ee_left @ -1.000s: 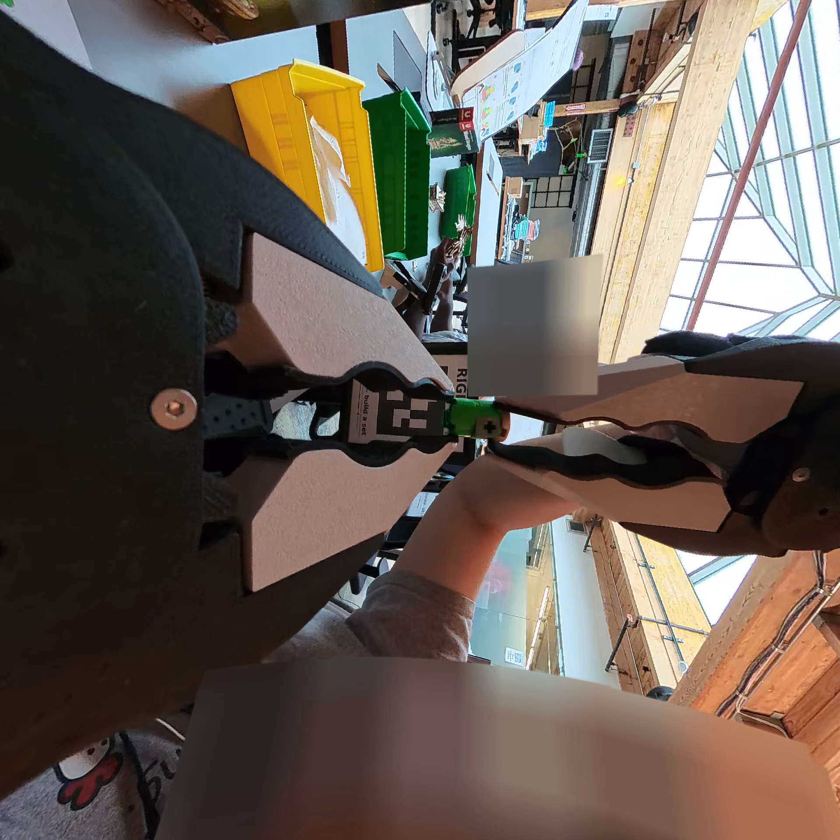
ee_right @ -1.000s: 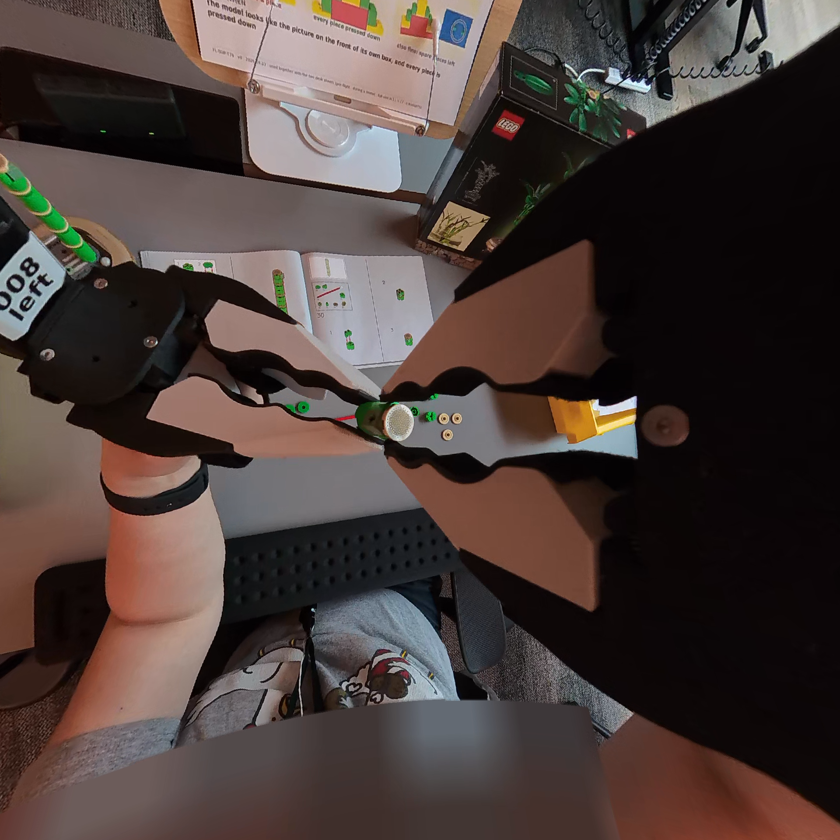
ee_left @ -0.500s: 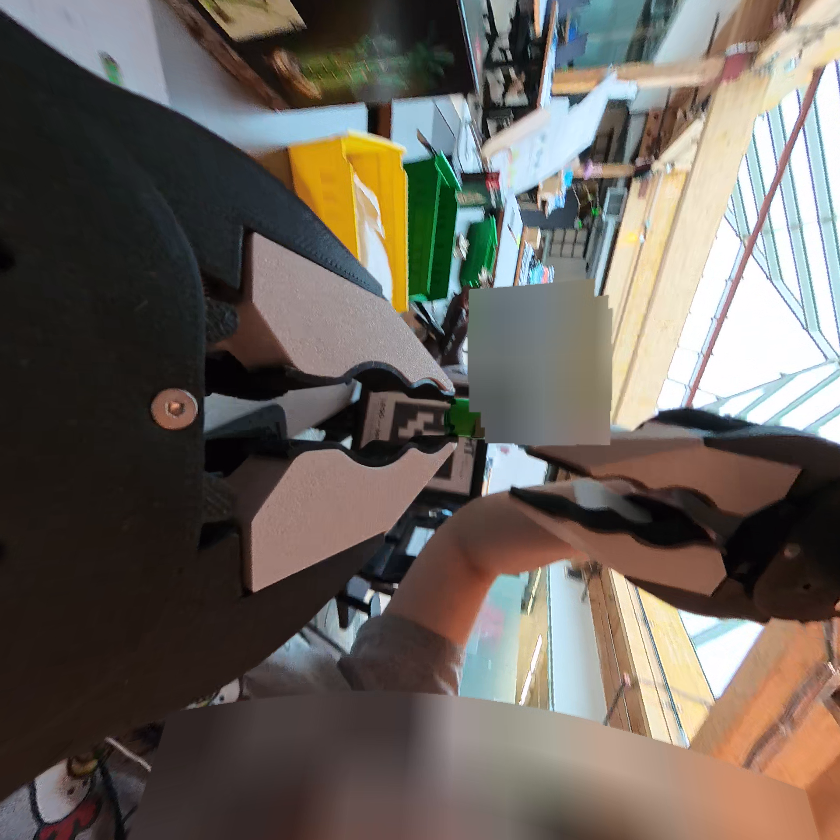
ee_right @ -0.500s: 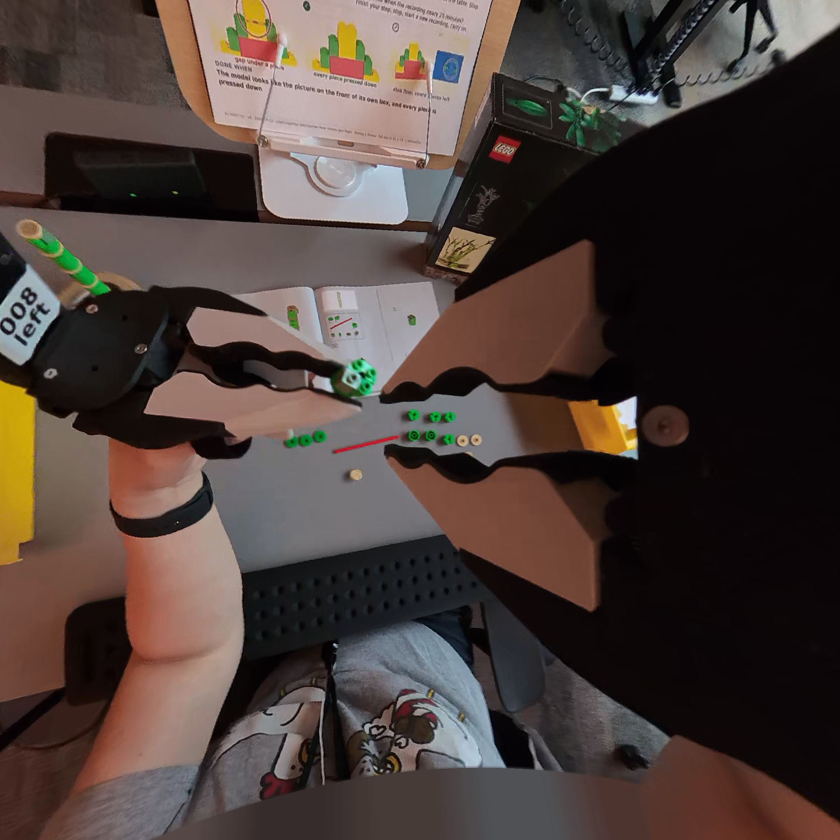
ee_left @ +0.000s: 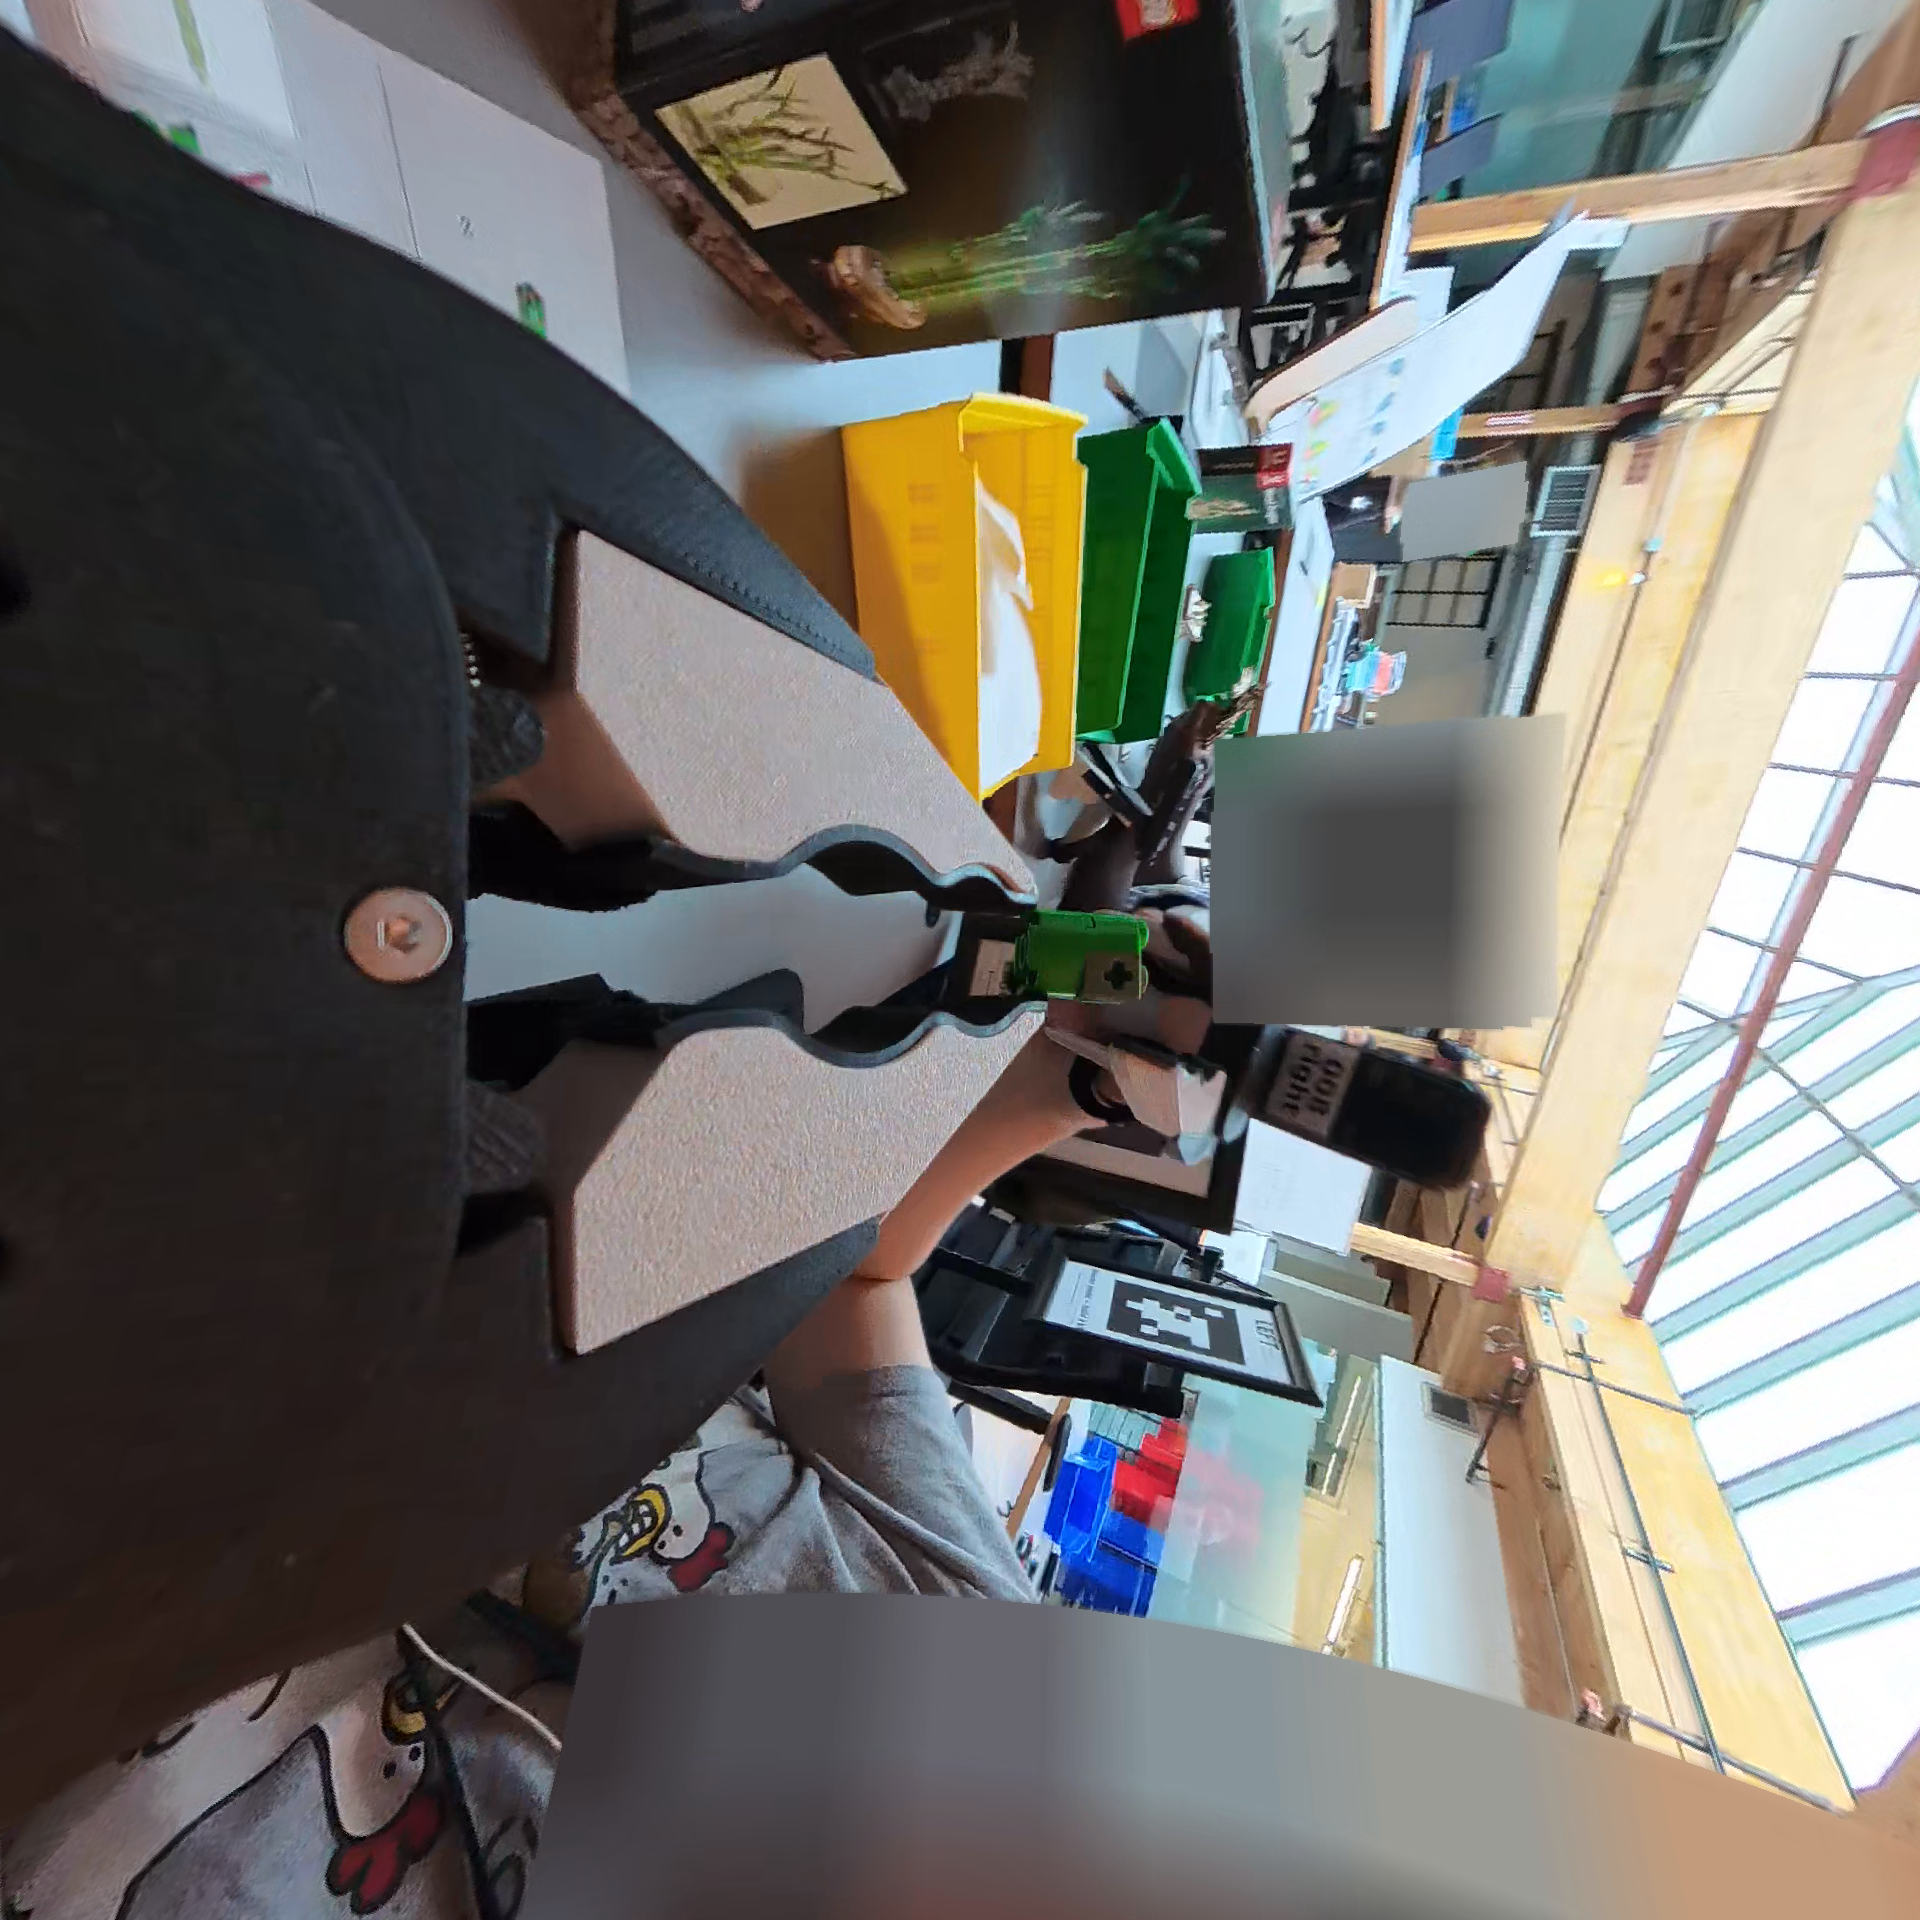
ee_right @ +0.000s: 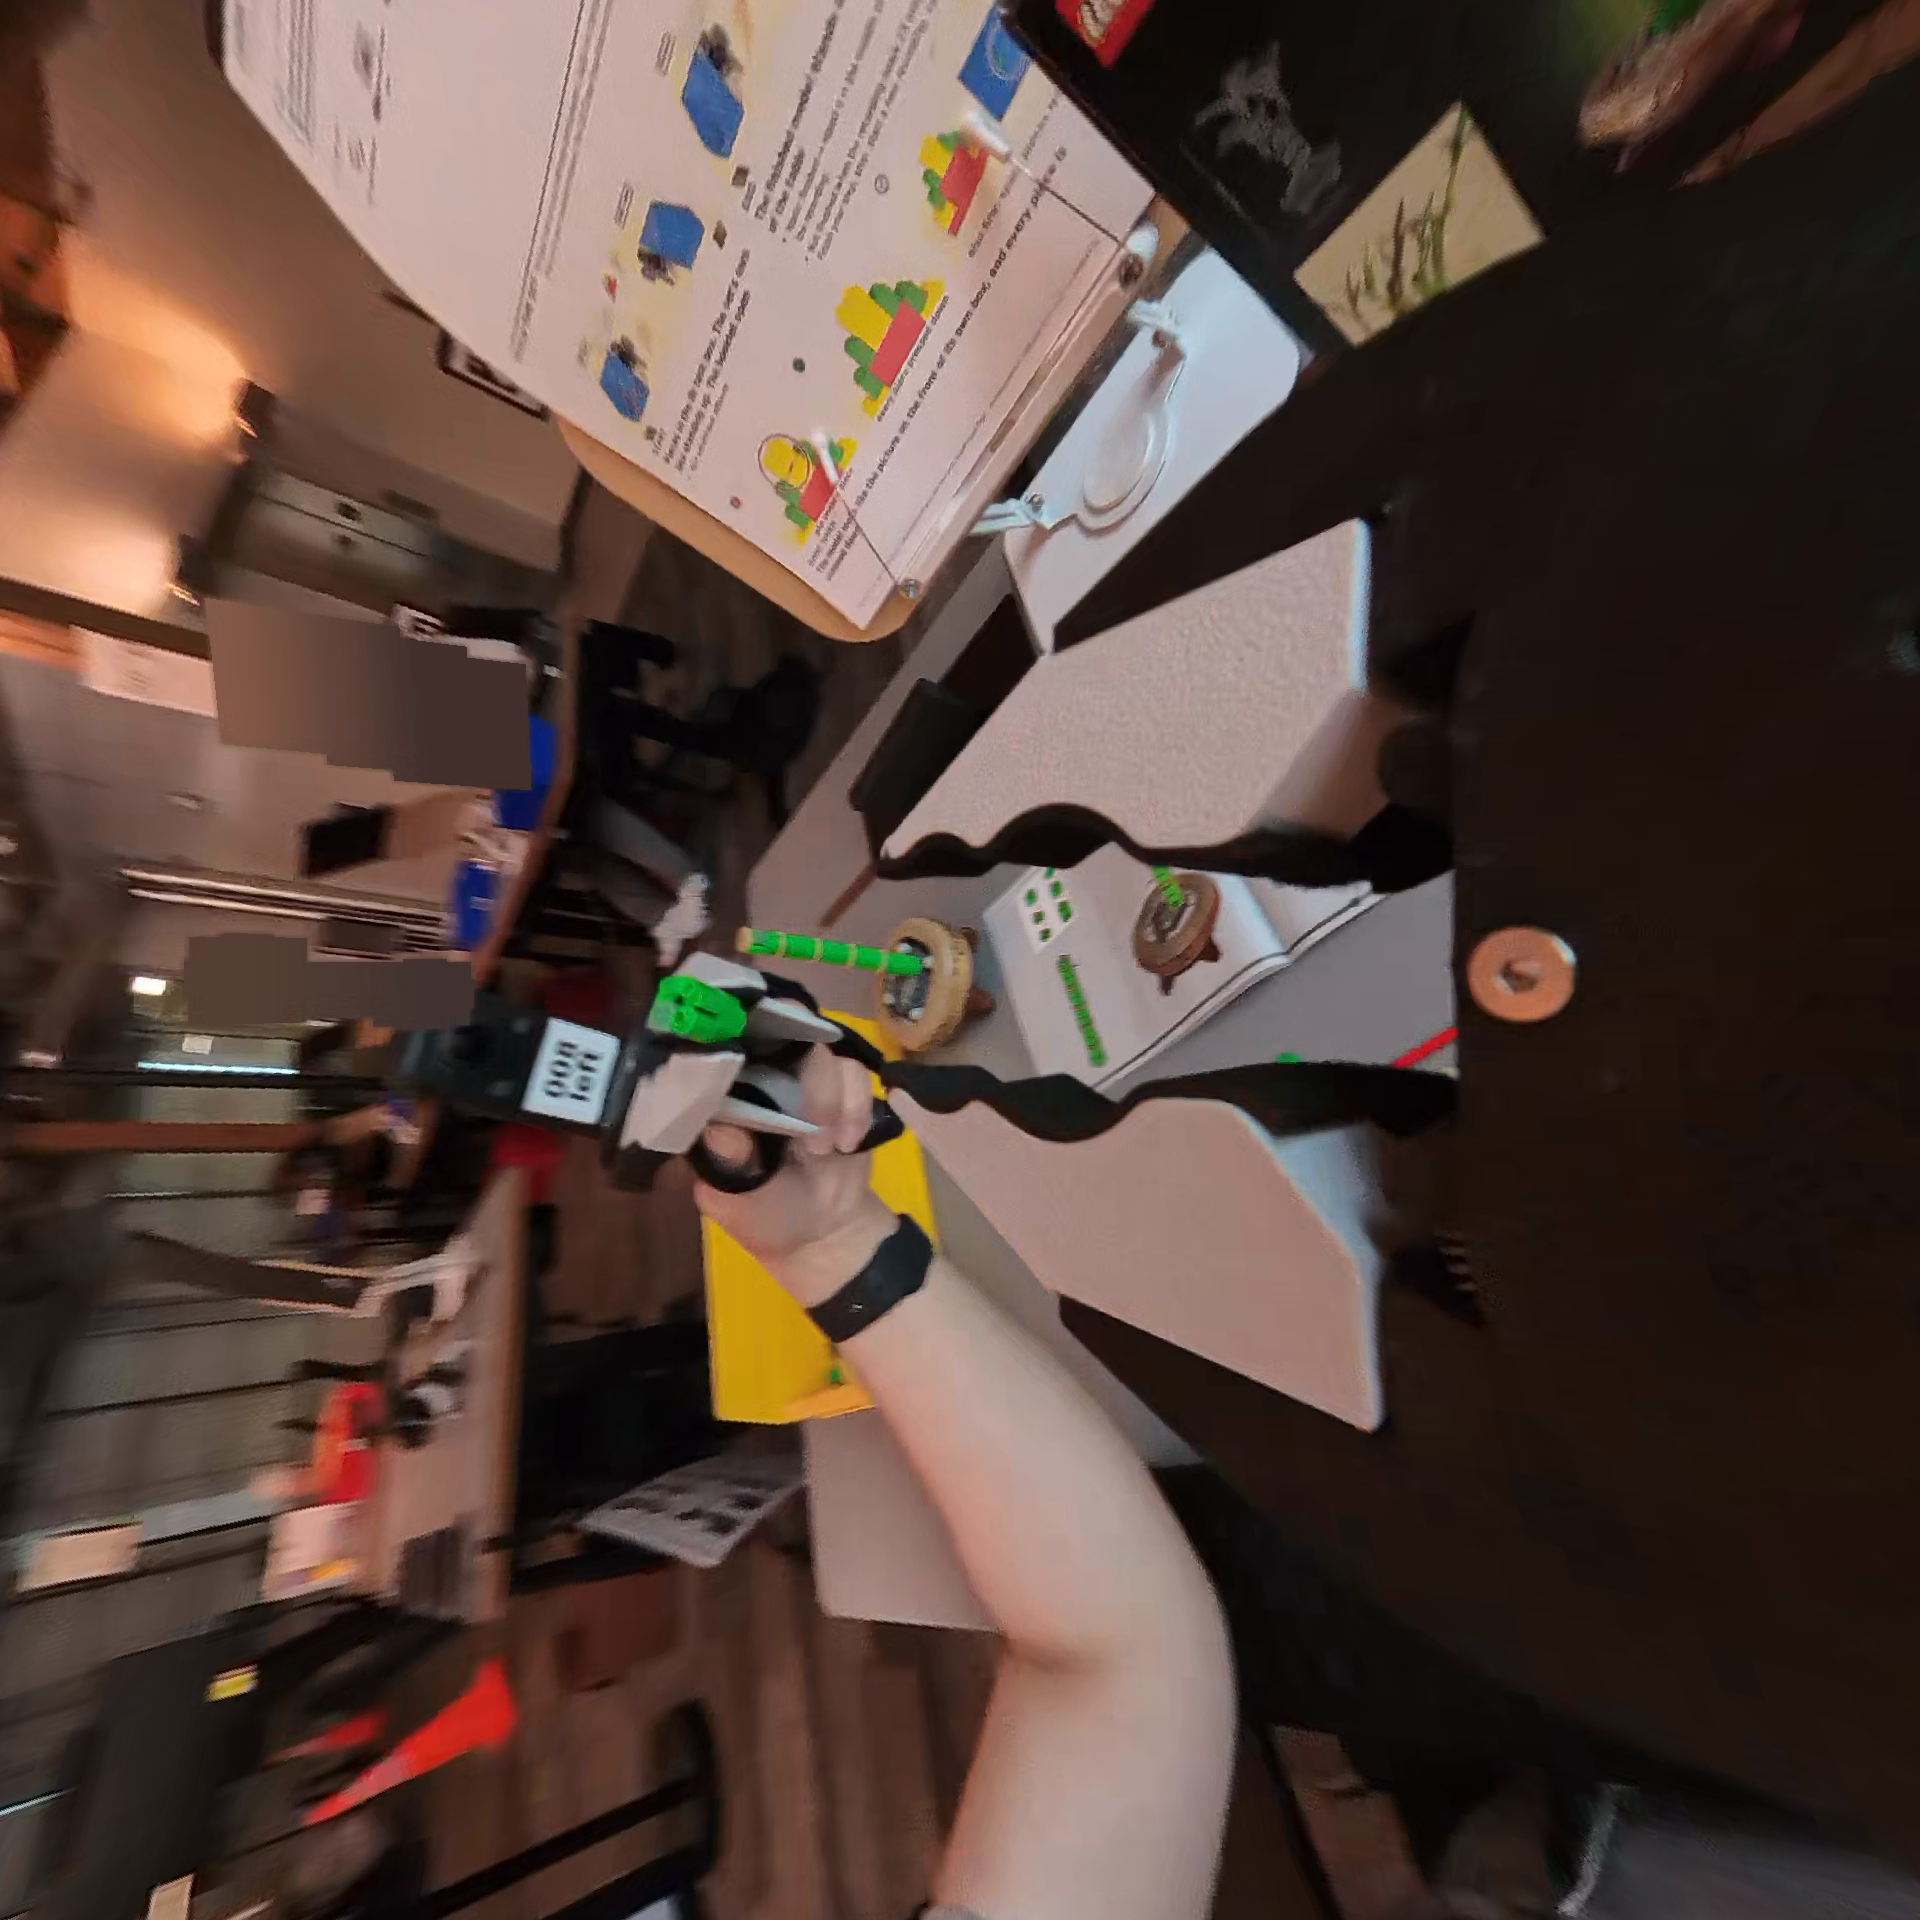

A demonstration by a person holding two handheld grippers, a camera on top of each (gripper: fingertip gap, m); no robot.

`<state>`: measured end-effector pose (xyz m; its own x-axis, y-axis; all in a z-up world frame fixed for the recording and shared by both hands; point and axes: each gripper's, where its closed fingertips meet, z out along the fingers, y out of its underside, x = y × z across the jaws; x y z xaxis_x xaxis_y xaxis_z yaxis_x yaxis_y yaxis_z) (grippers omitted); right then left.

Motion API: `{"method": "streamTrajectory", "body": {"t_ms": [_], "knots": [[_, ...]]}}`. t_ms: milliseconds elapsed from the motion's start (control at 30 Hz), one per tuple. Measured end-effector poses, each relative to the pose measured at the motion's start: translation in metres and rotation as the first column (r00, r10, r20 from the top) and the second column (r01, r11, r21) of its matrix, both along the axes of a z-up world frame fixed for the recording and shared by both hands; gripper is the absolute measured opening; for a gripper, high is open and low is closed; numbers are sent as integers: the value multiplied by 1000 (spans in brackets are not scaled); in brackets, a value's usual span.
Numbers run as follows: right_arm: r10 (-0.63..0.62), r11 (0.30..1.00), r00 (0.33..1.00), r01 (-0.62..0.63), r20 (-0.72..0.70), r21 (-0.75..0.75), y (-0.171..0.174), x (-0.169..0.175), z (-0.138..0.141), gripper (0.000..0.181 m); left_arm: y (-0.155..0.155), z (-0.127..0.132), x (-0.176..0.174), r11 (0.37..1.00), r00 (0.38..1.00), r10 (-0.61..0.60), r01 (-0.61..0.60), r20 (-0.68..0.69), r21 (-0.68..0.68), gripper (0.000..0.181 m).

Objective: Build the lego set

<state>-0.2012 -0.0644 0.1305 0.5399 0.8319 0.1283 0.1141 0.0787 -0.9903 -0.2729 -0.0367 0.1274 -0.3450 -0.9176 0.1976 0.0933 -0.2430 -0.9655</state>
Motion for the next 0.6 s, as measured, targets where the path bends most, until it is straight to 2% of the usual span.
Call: {"method": "streamTrajectory", "body": {"t_ms": [100, 200, 367, 600], "knots": [[32, 999, 980, -35, -196, -14, 0, 16, -14, 35, -8, -11, 17, 1000, 999, -13, 13, -38, -13, 13], [118, 986, 938, -149, -325, -74, 2, 10, -26, 34, -7, -26, 32, 998, 998, 53, -53, -27, 21, 13], [162, 975, 920, -206, -358, -87, 15, -13, -46, 33, -9, -60, 37, 980, 981, 194, -194, 9, 33, 13], [254, 928, 913, -323, -318, -185, 11, -43, -90, 29, -28, -107, 36, 971, 971, 239, -239, -7, 9, 13]]}}
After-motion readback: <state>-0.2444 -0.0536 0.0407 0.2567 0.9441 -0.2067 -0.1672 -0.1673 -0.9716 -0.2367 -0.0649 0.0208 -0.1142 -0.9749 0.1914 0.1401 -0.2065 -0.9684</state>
